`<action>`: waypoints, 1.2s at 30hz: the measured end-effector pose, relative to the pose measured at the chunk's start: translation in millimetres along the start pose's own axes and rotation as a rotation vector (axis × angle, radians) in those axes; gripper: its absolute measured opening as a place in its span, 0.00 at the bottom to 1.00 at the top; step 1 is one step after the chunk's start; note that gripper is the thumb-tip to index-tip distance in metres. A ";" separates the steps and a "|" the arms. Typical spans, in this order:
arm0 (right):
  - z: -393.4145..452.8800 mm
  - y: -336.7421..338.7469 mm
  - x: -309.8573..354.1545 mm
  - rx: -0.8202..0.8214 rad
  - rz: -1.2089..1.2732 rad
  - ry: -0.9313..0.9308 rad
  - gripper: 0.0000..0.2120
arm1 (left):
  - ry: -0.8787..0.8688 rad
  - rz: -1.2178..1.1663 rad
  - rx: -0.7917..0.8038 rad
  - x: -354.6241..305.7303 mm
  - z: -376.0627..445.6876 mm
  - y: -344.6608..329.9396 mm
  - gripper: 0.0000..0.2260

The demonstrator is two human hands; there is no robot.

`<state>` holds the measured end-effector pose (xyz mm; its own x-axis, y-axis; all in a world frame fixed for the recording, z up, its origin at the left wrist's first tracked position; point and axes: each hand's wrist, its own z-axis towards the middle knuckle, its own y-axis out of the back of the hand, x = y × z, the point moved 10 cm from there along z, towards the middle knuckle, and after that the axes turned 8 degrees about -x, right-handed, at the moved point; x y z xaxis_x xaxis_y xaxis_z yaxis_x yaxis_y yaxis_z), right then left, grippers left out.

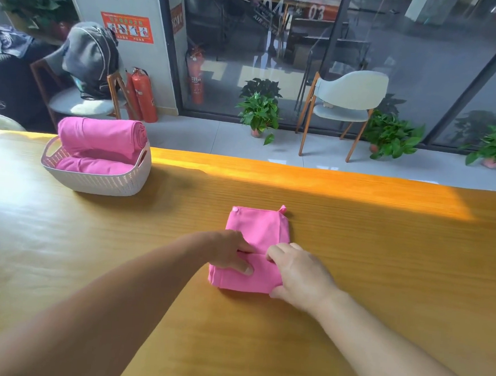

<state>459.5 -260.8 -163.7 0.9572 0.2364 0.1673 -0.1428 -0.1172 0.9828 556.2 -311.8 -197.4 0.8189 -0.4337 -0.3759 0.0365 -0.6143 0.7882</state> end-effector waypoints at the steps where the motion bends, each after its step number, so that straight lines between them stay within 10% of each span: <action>1: 3.5 0.2 -3.7 0.004 0.024 -0.012 0.27 | -0.008 -0.011 -0.033 0.5 2.7 2.7 0.21; 7: 22.5 -0.5 -28.7 0.132 0.210 -0.132 0.28 | -0.173 0.015 -0.530 -17.5 -17.5 31.5 0.15; 11: 32.6 -3.1 -38.9 0.196 0.263 -0.171 0.29 | -0.173 0.113 -0.444 -19.8 -12.2 21.1 0.29; 24: 34.8 18.8 -32.9 -0.093 -0.006 -0.102 0.21 | 0.025 0.127 -0.011 0.4 45.1 42.4 0.18; 32: 65.3 26.1 -74.0 0.055 0.264 -0.270 0.20 | -0.302 0.169 -0.767 -31.3 19.4 64.5 0.04; 36: 72.1 18.7 -87.7 0.036 0.349 -0.290 0.21 | -0.309 0.134 -0.803 -29.2 16.1 50.3 0.15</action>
<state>391.1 -353.2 -165.7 0.8852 -0.1021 0.4539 -0.4652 -0.1769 0.8674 524.9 -340.7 -154.6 0.6570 -0.7003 -0.2791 0.4394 0.0549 0.8966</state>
